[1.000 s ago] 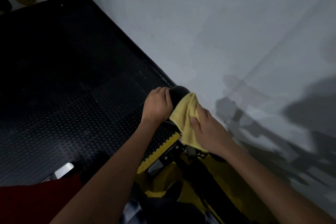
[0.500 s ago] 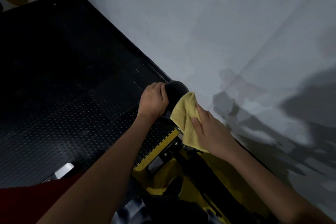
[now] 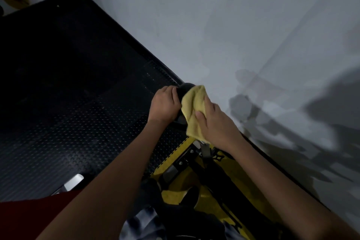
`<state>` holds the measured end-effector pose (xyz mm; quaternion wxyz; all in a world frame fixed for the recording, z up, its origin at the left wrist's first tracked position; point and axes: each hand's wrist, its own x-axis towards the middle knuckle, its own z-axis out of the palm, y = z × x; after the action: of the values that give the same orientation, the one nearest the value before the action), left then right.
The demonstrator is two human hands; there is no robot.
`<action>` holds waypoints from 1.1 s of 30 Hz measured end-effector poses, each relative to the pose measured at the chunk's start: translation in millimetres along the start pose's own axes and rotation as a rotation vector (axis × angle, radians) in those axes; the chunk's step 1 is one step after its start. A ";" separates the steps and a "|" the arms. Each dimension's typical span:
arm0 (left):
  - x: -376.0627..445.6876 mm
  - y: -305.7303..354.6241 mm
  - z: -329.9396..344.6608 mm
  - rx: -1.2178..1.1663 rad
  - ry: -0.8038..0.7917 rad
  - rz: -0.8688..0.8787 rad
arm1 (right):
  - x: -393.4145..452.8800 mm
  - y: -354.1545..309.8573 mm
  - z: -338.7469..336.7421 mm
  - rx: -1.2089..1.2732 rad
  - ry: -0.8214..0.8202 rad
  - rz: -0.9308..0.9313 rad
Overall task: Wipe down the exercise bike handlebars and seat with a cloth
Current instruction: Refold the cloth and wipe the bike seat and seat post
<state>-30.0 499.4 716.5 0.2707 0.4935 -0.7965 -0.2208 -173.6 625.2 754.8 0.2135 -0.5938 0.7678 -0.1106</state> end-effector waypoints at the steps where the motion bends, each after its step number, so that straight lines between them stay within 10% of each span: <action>1: -0.4 0.1 -0.2 -0.012 0.008 -0.010 | -18.8 7.0 -2.8 -0.036 -0.008 -0.025; 15: 3.3 4.9 -6.0 -0.053 -0.005 -0.013 | 73.1 -25.6 2.5 0.145 0.070 0.090; 25: 3.8 0.6 -0.2 -0.040 -0.008 -0.071 | -48.7 23.5 -12.7 -0.011 -0.065 -0.065; 33: 6.0 2.6 -2.6 -0.053 -0.030 -0.074 | 84.1 -25.2 2.0 0.157 0.058 0.076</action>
<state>-32.3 494.9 721.3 0.2634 0.5118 -0.7755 -0.2592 -168.0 537.9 747.1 0.2411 -0.5424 0.7845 -0.1796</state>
